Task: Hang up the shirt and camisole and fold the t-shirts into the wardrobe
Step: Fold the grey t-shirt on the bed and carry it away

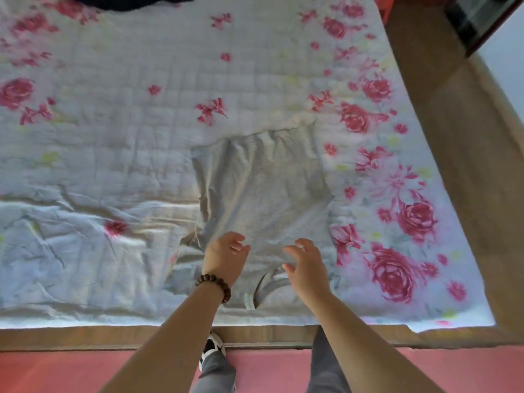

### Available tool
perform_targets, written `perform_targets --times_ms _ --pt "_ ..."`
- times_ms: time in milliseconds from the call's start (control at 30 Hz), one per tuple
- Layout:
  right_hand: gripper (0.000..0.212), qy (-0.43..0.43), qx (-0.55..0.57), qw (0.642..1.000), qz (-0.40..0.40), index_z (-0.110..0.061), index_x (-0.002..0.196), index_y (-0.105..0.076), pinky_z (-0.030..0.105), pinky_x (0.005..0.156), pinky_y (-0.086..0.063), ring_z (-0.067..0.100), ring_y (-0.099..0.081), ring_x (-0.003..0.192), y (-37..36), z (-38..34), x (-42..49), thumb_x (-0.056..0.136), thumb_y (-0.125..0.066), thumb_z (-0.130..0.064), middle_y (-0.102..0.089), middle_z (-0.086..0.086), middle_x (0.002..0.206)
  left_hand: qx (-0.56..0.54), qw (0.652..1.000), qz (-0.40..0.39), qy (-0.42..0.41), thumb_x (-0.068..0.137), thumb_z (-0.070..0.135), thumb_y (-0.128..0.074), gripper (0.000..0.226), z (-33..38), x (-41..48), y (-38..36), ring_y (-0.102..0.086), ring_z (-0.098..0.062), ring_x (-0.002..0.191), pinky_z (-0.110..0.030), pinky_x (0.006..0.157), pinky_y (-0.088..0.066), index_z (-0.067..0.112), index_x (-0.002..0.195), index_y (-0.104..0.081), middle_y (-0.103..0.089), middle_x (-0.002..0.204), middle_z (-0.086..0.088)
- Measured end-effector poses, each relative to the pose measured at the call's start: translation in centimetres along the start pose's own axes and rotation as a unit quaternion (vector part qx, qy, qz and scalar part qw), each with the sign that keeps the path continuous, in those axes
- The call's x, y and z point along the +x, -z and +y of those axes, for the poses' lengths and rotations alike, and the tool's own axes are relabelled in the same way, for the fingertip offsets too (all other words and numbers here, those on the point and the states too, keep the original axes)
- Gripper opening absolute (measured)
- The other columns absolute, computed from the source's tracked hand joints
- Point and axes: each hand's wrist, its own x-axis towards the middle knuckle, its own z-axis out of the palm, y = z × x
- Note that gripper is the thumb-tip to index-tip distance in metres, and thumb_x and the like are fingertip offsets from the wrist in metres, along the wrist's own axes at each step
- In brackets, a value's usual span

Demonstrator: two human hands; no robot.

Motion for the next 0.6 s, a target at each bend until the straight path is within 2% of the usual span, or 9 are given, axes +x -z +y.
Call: perform_targets --times_ms 100,233,300,367,433,600 --pt "0.037 0.008 -0.009 1.000 -0.003 -0.020 0.126 -0.059 0.026 0.101 -0.040 0.017 -0.040 0.129 2.7 4.2 1.3 0.089 -0.062 -0.017 -0.040 0.001 0.141 0.000 1.000 -0.002 0.007 0.084 0.025 -0.070 0.012 2.7 -0.5 -4.0 -0.061 -0.005 0.078 -0.021 0.073 -0.051 0.026 0.094 -0.063 -0.067 0.083 0.008" --pt "0.036 0.018 0.001 1.000 -0.025 -0.020 0.122 -0.062 0.023 0.105 -0.031 0.018 -0.041 0.128 6.1 10.2 3.7 0.087 -0.064 -0.013 -0.047 0.001 0.134 -0.014 0.999 0.017 0.029 0.084 0.025 -0.069 0.013 6.5 -0.8 -10.3 -0.060 -0.003 0.078 -0.013 0.067 -0.044 0.024 0.096 -0.064 -0.066 0.083 0.009" --pt "0.031 0.030 0.000 0.999 -0.034 -0.017 0.111 -0.067 0.022 0.106 -0.029 0.021 -0.048 0.122 7.4 13.1 5.2 0.081 -0.067 -0.009 -0.057 0.003 0.122 -0.016 0.999 0.030 0.041 0.084 0.024 -0.070 0.012 8.4 -1.1 -13.3 -0.058 -0.002 0.076 -0.012 0.065 -0.043 0.024 0.096 -0.064 -0.065 0.082 0.009" --pt "0.026 0.046 0.006 0.998 -0.045 -0.013 0.097 -0.070 0.027 0.095 -0.040 0.026 -0.056 0.108 8.4 15.7 6.8 0.072 -0.069 -0.004 -0.062 0.005 0.108 -0.016 0.998 0.043 0.051 0.084 0.024 -0.070 0.012 9.9 -1.4 -16.0 -0.059 -0.004 0.075 -0.017 0.068 -0.047 0.025 0.094 -0.064 -0.065 0.082 0.008" --pt "0.026 0.062 0.003 0.997 -0.056 -0.012 0.093 -0.070 0.032 0.082 -0.047 0.027 -0.057 0.096 9.4 17.6 8.1 0.070 -0.070 -0.002 -0.060 0.006 0.102 -0.008 0.997 0.047 0.060 0.084 0.025 -0.070 0.013 10.7 -1.6 -18.5 -0.060 -0.007 0.078 -0.019 0.072 -0.048 0.026 0.095 -0.063 -0.066 0.085 0.007" --pt "0.019 0.095 -0.025 0.991 -0.088 -0.015 0.091 -0.070 0.025 0.076 -0.045 0.022 -0.054 0.092 9.5 20.9 11.5 0.077 -0.067 -0.003 -0.056 0.002 0.098 0.031 0.995 0.036 0.086 0.085 0.030 -0.066 0.020 11.4 -1.6 -23.5 -0.060 -0.008 0.090 -0.022 0.076 -0.049 0.029 0.105 -0.063 -0.062 0.099 0.010"
